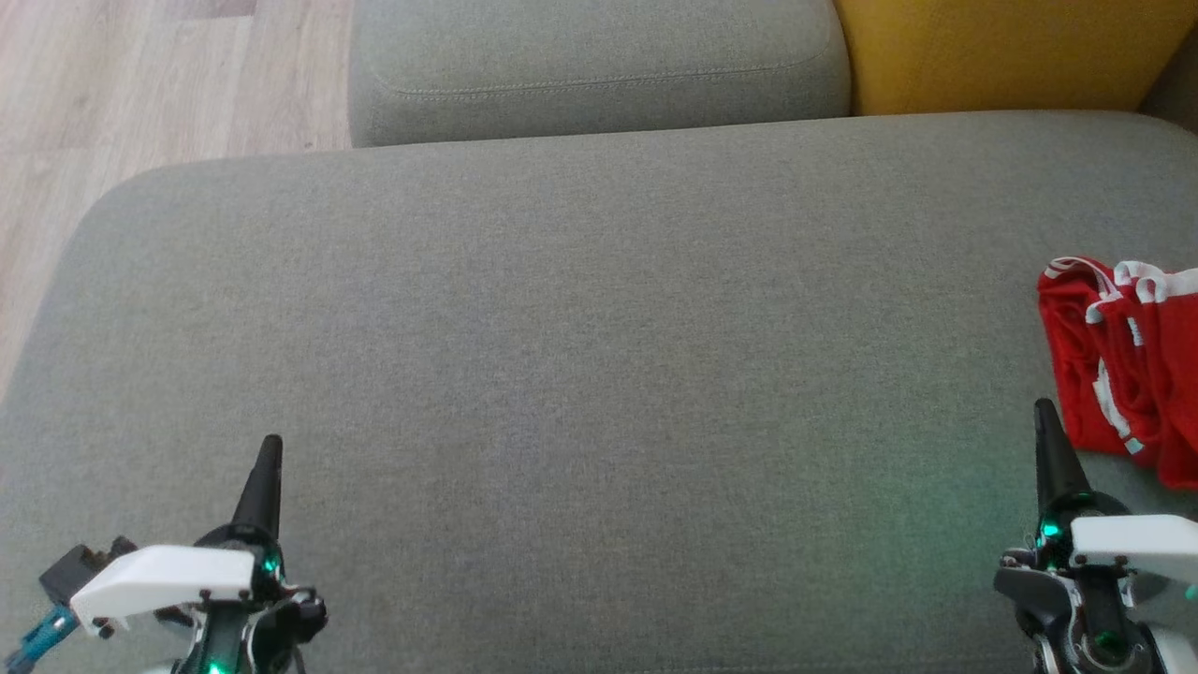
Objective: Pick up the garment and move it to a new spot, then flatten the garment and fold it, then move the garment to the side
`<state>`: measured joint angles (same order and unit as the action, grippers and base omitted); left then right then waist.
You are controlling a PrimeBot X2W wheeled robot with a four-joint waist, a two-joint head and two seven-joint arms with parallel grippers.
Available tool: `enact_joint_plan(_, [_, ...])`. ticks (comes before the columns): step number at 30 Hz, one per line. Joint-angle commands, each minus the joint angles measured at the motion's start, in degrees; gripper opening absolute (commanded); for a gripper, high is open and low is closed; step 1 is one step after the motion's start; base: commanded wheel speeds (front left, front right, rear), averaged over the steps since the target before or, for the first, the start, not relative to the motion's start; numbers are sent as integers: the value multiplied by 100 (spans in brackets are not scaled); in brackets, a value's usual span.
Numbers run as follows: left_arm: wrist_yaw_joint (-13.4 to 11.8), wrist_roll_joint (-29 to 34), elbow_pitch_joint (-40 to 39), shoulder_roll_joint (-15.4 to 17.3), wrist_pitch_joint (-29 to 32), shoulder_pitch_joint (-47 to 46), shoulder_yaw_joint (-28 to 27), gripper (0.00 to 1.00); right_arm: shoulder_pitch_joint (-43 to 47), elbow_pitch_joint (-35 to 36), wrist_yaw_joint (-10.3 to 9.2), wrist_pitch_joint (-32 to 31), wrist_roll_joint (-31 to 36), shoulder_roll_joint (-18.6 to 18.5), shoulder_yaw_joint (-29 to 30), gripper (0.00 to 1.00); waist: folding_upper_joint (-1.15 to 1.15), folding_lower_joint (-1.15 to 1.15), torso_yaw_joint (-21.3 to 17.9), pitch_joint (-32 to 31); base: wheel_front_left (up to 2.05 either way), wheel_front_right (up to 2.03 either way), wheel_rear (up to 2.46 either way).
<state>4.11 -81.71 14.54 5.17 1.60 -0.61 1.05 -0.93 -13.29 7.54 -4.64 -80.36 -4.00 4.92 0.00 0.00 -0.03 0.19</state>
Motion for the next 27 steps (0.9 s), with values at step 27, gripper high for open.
enact_joint_plan(27, [337,-1186,-56,-107,353,-543,-588,0,-515,-67,-5,-95,-1273,31,48,0,0,0,3,-1,0,0,0])
